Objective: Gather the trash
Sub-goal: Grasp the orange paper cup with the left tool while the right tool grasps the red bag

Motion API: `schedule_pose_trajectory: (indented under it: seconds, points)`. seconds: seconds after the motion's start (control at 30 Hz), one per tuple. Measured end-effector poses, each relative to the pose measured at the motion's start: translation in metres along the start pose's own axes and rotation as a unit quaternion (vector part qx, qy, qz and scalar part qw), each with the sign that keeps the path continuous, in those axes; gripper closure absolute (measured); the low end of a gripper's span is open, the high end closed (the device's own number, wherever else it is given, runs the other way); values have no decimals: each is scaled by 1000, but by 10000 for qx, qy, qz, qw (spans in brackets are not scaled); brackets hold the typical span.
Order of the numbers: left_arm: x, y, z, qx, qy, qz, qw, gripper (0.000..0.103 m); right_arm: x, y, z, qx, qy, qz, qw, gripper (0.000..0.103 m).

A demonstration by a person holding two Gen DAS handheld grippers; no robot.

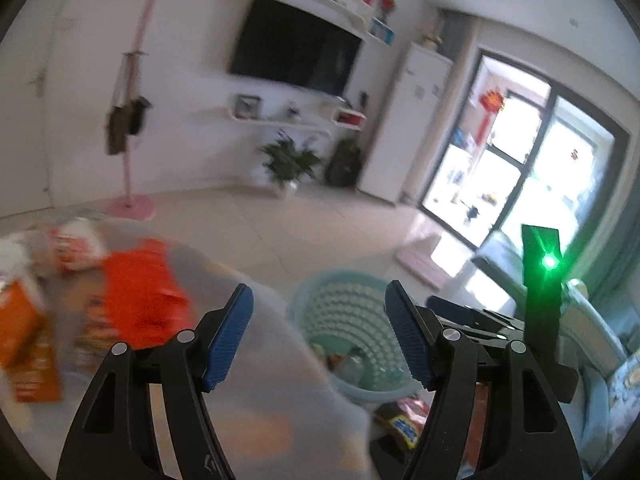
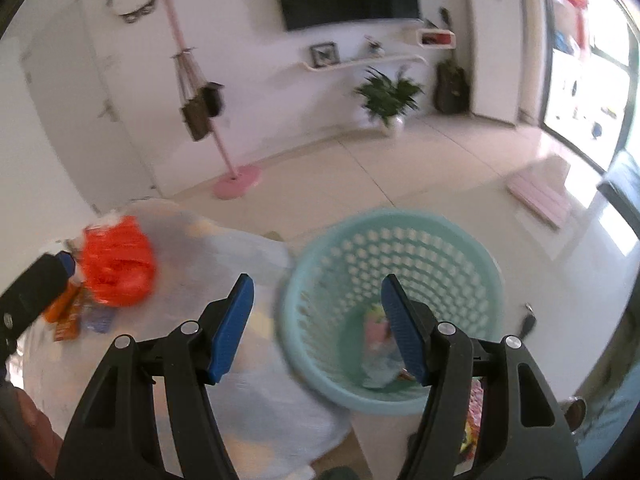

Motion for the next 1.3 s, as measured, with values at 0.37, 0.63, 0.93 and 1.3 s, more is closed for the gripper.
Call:
schedule_pose_trajectory:
  seconds: [0.37,0.63,0.93,1.3]
  points:
    - [154,106,-23,-514,1241,1221,9834,36,123,-11,4,2,919,602,9939,40]
    - [247,119,-70,-315,2324,1302,9633,36,190,-40,11,141,1260,906,9878,33]
    - [259,80,-70,19,2516,939,9633,46,226,-77,13,340,1617,545,9847,29]
    - [229,86,-91,99,2368,738,9687,102,218,-84,-3,647,1684,435,9826,75]
Point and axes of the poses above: each gripper's, at about its wrist camera, not at the fingertips, and y roughly against the way its jaws point, x to its left, z to its top, the point moved 7 cm from there along -y, roughly the way its jaws point, and after that the axes turned 14 degrees about x, right-handed, at the moved point
